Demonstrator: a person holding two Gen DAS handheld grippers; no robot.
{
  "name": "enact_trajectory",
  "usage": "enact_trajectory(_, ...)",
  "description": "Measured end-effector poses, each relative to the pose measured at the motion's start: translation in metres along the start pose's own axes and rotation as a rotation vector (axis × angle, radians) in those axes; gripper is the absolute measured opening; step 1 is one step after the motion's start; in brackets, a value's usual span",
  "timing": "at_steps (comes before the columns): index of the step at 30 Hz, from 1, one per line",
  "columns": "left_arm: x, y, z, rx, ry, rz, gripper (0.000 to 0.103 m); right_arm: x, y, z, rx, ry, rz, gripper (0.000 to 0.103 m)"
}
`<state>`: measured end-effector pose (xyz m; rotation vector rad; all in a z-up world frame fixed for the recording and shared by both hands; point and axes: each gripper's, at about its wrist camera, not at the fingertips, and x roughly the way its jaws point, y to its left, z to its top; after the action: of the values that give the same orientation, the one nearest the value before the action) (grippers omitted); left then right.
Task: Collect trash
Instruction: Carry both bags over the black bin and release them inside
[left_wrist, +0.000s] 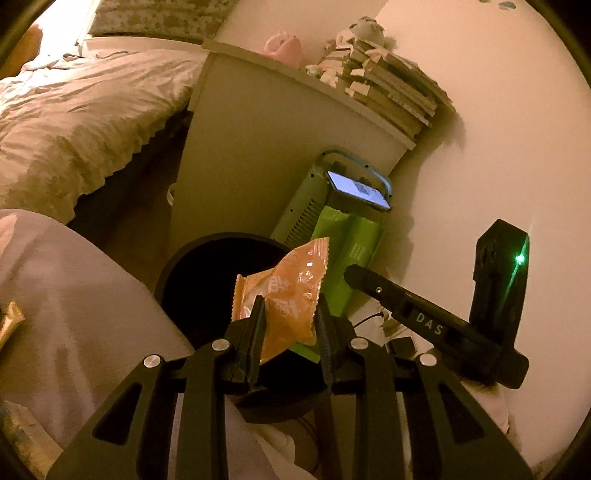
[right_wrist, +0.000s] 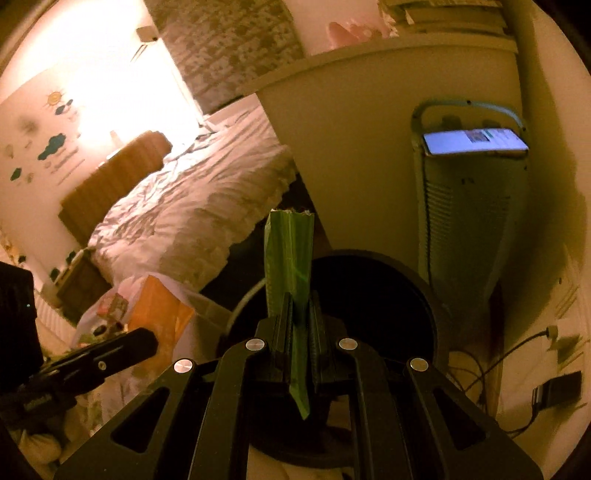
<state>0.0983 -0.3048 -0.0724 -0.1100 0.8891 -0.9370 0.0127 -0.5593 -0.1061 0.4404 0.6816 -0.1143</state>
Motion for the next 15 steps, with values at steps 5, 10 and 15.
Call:
enact_trajectory(5,0.012,-0.004,0.000,0.007,0.021,0.006,0.027,0.002,-0.007,-0.005,0.015,0.014,-0.002,0.009)
enact_trajectory(10,0.017,-0.010,0.003,0.021,0.029,0.030,0.040,0.002,-0.015,-0.005,0.033,0.020,-0.005,0.025)
enact_trajectory(15,0.006,-0.017,0.002,0.049,-0.014,0.059,0.079,-0.005,-0.019,-0.005,0.049,-0.004,0.001,0.053)
